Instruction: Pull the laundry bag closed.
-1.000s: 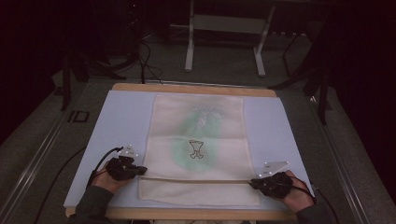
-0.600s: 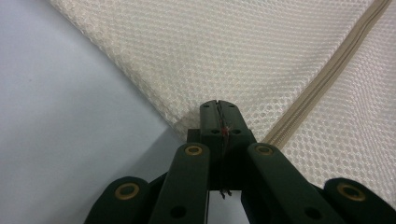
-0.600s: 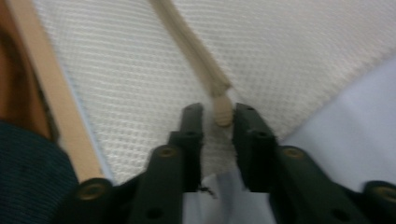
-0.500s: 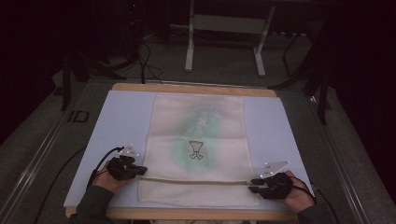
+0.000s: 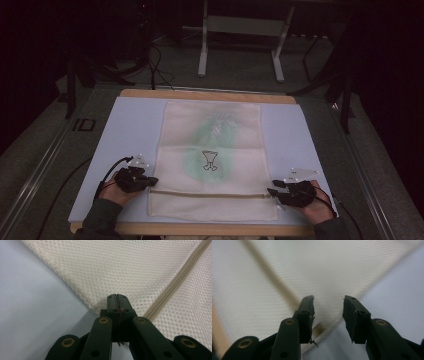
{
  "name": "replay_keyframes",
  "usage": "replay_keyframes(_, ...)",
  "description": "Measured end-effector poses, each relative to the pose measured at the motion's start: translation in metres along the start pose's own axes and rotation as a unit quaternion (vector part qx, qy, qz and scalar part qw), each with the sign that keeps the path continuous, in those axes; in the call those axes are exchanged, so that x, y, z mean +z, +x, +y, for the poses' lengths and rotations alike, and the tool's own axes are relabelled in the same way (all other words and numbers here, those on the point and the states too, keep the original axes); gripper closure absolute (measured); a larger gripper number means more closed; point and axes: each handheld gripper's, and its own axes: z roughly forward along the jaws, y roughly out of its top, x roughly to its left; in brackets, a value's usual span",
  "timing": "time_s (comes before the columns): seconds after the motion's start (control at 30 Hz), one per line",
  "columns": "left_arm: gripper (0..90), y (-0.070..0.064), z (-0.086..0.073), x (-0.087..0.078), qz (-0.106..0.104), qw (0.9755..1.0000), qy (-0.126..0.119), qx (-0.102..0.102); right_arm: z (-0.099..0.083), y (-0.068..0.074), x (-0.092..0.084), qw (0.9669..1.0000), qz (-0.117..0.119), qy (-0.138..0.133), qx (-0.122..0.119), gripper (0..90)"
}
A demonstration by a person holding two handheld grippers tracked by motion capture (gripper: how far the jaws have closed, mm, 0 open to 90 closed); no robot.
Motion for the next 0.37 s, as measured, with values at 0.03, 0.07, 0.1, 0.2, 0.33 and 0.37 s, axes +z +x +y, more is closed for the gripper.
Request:
replay_keyframes(0.03,89.7,-0.0002,0.0004,-0.0002,0.003,1.0,-0.003,0.001,-0.0025,-0.0039,0.0017,0.9996,-0.022,-0.008,0.018,59.7)
replay_keyframes(0.07,89.7,-0.0002,0.0004,-0.0002,0.003,1.0,-0.003,0.001,-0.0025,-0.0039,0.0017,0.9996,-0.022,-0.008,0.018,59.7)
replay_keyframes(0.1,89.7,-0.0003,0.0007,-0.0004,0.006,1.0,-0.005,0.002,-0.0043,-0.0065,0.0029,0.9992,-0.031,-0.012,0.024,59.3)
replay_keyframes(0.2,89.6,-0.0002,0.0008,-0.0004,0.006,1.0,-0.005,0.002,-0.0061,-0.0085,0.0042,0.9988,-0.037,-0.014,0.029,59.2)
replay_keyframes(0.33,89.7,0.0001,0.0013,-0.001,0.008,0.9999,-0.008,0.003,-0.0072,-0.0099,0.007,0.9982,-0.048,-0.016,0.033,58.8)
replay_keyframes(0.37,89.6,0.0002,0.0013,-0.0011,0.009,0.9999,-0.012,0.002,-0.0074,-0.0103,0.0076,0.9981,-0.049,-0.016,0.034,59.4)
